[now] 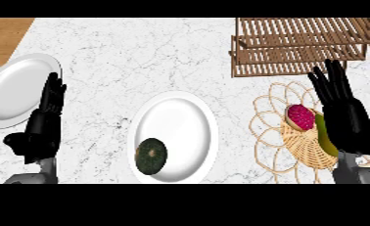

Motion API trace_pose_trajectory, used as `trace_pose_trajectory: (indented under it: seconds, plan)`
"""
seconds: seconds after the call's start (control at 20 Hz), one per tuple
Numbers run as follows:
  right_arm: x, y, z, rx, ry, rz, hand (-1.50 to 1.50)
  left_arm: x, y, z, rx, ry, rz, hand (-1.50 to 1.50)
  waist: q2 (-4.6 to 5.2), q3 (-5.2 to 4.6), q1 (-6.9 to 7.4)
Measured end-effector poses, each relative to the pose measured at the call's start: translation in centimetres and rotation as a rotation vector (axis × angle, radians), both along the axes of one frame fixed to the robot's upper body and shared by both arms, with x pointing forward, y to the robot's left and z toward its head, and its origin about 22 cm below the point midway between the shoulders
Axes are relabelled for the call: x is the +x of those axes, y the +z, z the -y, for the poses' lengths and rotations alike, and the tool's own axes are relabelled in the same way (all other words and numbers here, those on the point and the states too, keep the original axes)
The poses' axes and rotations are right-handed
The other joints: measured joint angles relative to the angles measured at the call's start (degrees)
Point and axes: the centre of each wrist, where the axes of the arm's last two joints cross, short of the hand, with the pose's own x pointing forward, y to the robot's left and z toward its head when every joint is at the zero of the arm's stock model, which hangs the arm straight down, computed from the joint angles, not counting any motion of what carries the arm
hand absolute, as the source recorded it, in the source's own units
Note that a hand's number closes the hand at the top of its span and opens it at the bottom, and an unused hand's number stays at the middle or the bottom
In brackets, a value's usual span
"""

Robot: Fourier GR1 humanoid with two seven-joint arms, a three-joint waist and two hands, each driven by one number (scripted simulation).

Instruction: Pick the pear from the placemat and place it in the tiered shelf

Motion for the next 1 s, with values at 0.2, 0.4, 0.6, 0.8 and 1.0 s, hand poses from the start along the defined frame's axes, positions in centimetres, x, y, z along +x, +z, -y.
trace_pose_trajectory:
  seconds: [0.2,0.4,0.6,0.8,1.0]
  plan:
    - [0.5,0.6,4.4,0.016,-0.024,-0.129,-1.5,0.7,0.2,1.3,0.029,-0.081,-0.021,0.0,-0.19,-0.73,-0.46]
    - [0.7,-0.4,7.0,0.286,-0.111,-0.219,1.5,1.4,0.2,2.7,0.026,-0.167,-0.057,0.0,-0.13,-0.1,-2.93]
    - [-2.0,-1.3,12.5,-0.096,-0.337,-0.438,-1.5,1.7,0.3,4.4,0.02,-0.248,-0.074,0.0,1.08,-1.11,-2.25]
    - [-3.3,-4.2,15.0,-0.136,-0.578,-0.471,-1.5,2.7,0.5,6.3,0.012,-0.308,-0.108,0.0,0.45,-1.05,-1.25]
    - [-3.8,-5.0,17.3,-0.06,-0.639,-0.395,-1.5,3.2,0.6,7.1,0.012,-0.325,-0.13,0.0,-0.08,-1.07,-0.82]
